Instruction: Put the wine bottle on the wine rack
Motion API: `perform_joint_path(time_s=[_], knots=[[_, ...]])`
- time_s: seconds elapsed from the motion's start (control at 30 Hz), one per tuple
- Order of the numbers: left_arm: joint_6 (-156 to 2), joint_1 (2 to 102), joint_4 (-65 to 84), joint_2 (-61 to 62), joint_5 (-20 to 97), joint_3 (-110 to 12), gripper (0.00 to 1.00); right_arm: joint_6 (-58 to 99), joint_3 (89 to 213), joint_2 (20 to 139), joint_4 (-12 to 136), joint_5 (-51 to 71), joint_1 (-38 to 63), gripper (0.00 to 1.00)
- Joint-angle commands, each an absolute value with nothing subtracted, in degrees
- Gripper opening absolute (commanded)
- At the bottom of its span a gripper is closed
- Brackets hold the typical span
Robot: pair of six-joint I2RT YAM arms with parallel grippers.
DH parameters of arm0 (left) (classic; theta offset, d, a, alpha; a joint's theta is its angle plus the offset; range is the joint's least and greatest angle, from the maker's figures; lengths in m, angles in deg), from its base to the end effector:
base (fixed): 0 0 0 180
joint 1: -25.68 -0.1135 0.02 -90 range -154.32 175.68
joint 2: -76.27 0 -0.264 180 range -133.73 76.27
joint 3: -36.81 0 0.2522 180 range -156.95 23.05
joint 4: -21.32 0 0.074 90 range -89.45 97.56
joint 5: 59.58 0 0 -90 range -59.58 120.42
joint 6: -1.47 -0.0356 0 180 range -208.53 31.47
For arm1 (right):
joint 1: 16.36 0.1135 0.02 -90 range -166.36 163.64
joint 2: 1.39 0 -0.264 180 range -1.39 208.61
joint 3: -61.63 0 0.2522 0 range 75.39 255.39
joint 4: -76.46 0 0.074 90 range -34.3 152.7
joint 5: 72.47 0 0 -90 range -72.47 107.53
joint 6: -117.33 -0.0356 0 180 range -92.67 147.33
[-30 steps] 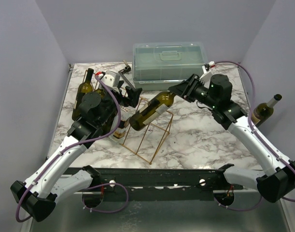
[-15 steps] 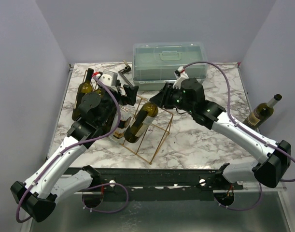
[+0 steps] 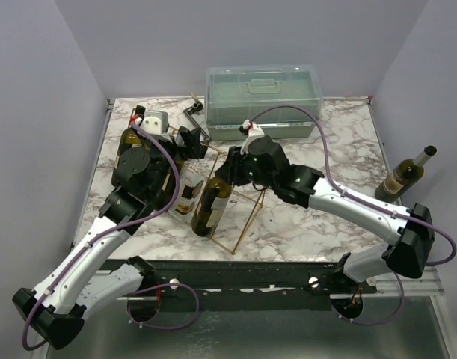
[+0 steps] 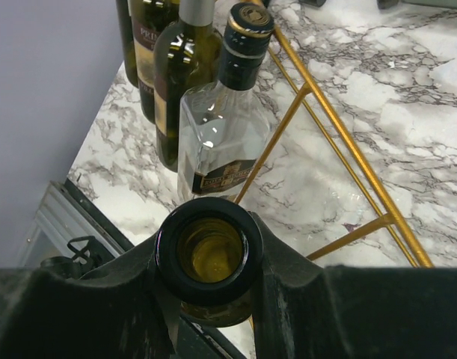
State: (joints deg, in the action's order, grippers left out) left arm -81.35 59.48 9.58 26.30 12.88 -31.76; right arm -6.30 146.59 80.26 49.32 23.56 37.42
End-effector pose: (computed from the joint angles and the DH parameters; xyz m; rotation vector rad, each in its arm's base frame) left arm 0.1692 -0.1003 0.4090 0.0881 1.4642 -0.3615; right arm 0.2001 0.2669 0.3451 -0.2954 2.0731 0.8624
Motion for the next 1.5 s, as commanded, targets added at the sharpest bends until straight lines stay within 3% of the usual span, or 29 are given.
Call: perform_joint_path(time_s=[0.0,0.67,1.1,1.3,1.47], knots=[[-81.88,59.11,9.66,27.04,9.59,-31.0,0.9,-5.21,148.84,80.69,53.97,27.84,39.24,0.01],[-81.71,59.08,9.66,26.66,9.94,-31.09,0.9,-9.22,150.32,86.55,51.11,36.04,41.69,0.03],[-81.72,58.97,9.66,26.49,9.85,-31.0,0.9,-16.82,154.88,90.93,41.99,40.6,41.68,0.18],[-81.59,58.98,9.66,26.48,9.94,-31.0,0.9,-19.94,157.54,92.64,37.34,43.39,41.63,0.33],[-81.67,58.99,9.66,26.47,9.84,-31.0,0.9,-20.26,157.47,92.97,37.55,44.47,41.65,0.39]])
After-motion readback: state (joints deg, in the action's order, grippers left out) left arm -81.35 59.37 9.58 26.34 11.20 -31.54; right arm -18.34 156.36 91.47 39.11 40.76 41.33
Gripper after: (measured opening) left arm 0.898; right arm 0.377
